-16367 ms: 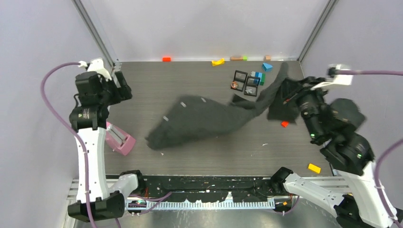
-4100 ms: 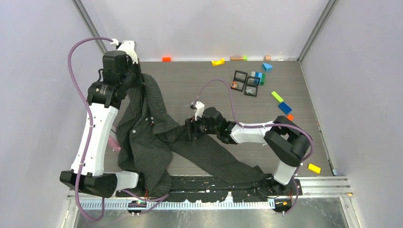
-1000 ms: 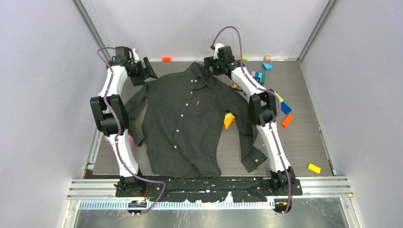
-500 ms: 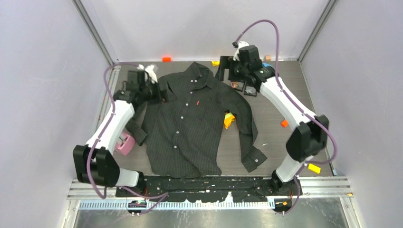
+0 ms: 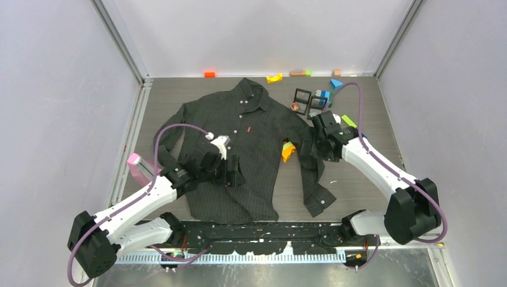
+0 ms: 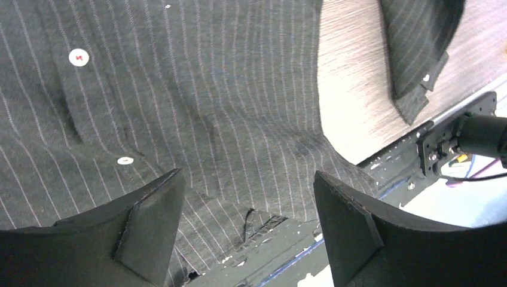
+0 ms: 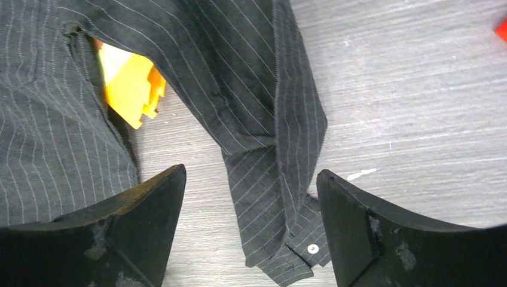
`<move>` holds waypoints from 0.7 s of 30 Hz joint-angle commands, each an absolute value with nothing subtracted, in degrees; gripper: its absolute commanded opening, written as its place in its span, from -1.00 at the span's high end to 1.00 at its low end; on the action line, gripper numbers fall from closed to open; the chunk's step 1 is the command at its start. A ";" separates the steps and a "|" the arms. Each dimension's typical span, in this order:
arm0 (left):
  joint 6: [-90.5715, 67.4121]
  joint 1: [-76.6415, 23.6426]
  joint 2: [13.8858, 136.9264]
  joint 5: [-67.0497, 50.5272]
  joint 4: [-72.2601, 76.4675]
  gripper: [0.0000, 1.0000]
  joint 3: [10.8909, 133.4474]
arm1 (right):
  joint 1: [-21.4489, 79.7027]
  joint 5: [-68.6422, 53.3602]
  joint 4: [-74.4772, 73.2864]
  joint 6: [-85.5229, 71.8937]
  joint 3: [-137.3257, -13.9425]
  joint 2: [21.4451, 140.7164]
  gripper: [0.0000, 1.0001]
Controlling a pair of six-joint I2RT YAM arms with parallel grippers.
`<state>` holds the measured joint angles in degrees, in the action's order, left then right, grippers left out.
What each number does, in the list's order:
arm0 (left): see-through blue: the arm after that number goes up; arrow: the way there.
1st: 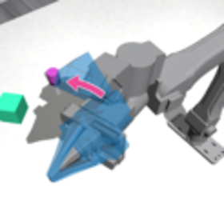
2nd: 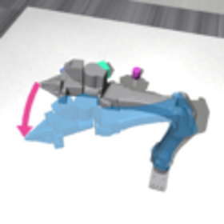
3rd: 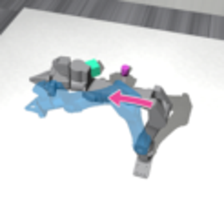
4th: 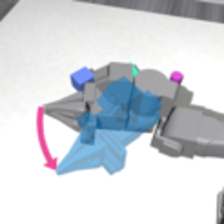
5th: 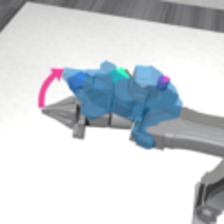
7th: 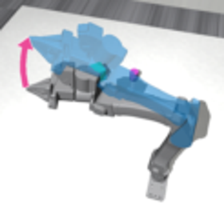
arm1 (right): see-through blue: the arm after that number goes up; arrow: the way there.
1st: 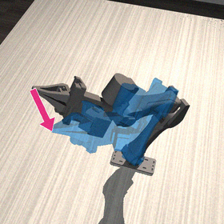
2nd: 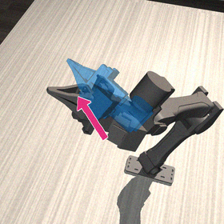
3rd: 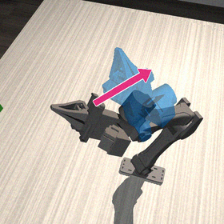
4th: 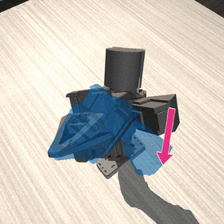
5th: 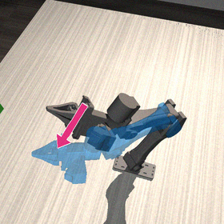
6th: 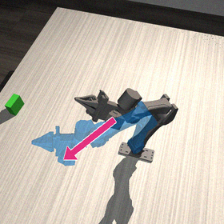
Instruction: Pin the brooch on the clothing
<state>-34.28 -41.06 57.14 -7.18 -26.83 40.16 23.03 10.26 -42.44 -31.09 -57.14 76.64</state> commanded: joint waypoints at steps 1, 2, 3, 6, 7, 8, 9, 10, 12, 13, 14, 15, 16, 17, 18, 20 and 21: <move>-40.24 -41.99 55.88 -0.90 -26.48 -0.61 37.73 | 22.94 14.97 -41.55 -36.53 -53.20 71.50 -0.65; -40.70 -42.15 56.17 -1.05 -26.66 -0.60 37.06 | 22.94 15.72 -40.71 -37.74 -52.35 70.09 -0.63; -41.56 -42.41 56.47 -1.20 -26.45 -0.59 36.05 | 22.94 16.08 -39.29 -38.70 -50.31 69.67 -0.58; -43.32 -43.30 57.45 -2.23 -23.24 -0.56 32.95 | 22.94 17.34 -36.73 -39.69 -47.26 68.14 -0.47; -43.98 -43.40 57.91 -2.19 -20.94 -0.56 31.21 | 22.94 17.50 -35.88 -39.83 -46.36 68.13 -0.40; -45.19 -43.42 58.40 -2.12 -18.99 -0.55 29.36 | 22.92 17.67 -35.47 -39.82 -45.90 68.56 -0.36; -46.52 -43.42 58.84 -2.30 -16.81 -0.54 27.50 | 22.88 17.67 -34.66 -39.75 -45.11 68.86 -0.29; -47.83 -43.42 59.25 -2.40 -15.08 -0.52 25.92 | 22.86 17.78 -34.51 -39.74 -44.93 69.82 -0.22; -50.18 -43.42 59.21 -1.73 -13.34 -0.48 23.21 | 22.69 18.22 -34.38 -39.59 -44.52 71.42 -0.06; -51.01 -43.42 58.71 -1.06 -13.13 -0.46 22.03 | 22.55 18.55 -34.15 -39.45 -44.31 71.92 0.02; -51.83 -43.42 57.85 -0.52 -13.32 -0.43 20.89 | 21.99 18.59 -34.04 -39.32 -44.26 72.85 0.21; -52.71 -43.42 56.78 1.80 -14.35 -0.42 19.94 | 21.58 18.40 -33.78 -38.92 -44.33 73.20 0.31; -53.65 -43.42 54.88 3.17 -15.69 -0.40 19.08 | 20.60 18.25 -33.63 -38.62 -44.49 73.89 0.50; -54.53 -43.42 53.33 4.72 -17.54 -0.40 18.06 | 19.30 18.23 -33.50 -37.87 -44.85 74.46 0.57; -55.26 -43.42 51.64 6.16 -19.78 -0.39 17.79 | 18.62 18.34 -33.45 -37.48 -45.14 74.67 0.68; -56.34 -43.41 47.73 8.33 -25.67 -0.36 17.41 | 15.87 18.44 -33.66 -36.16 -46.41 75.21 0.80; -57.05 -43.35 45.56 9.47 -29.32 -0.35 17.40 | 13.79 18.45 -33.66 -36.01 -46.63 75.47 0.82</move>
<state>-53.19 -43.20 50.68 2.11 -17.39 19.09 18.20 16.32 -35.77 -37.26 -44.25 75.11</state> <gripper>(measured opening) 0.684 0.112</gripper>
